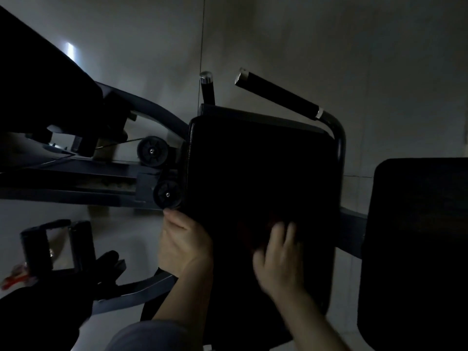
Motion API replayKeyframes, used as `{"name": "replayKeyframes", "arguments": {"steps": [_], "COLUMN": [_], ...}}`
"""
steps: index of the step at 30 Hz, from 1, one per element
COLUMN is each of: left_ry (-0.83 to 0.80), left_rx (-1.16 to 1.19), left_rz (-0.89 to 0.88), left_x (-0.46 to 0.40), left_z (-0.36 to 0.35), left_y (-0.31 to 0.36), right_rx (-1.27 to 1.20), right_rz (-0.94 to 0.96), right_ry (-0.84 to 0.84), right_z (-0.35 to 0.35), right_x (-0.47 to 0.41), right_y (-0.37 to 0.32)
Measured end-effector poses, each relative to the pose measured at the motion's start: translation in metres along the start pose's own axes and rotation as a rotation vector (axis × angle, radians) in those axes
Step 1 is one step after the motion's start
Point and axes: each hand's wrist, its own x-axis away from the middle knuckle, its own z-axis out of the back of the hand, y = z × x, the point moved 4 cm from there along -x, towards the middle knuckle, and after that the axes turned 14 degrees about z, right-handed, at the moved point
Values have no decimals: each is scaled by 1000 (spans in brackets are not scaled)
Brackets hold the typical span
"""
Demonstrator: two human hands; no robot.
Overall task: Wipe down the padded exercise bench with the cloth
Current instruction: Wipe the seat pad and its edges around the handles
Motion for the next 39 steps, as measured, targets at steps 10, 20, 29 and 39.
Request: {"name": "replayKeyframes", "arguments": {"steps": [10,20,29,39], "left_ry": [-8,-73,-700,-638], "left_rx": [-2,60,645,724], "left_rz": [-47,-91,122,141], "left_x": [-3,-9,-32,-30], "left_z": [-2,0,-10,-7], "left_y": [-2,-7,-23,-22], "right_rx": [224,146,154,206], "right_rz": [132,-95,182,367], "right_ry": [419,360,352,272], "right_z": [76,-29,-49,-47], "right_x": [-140,26,21,18], "right_y": [14,36,-61,-86]}}
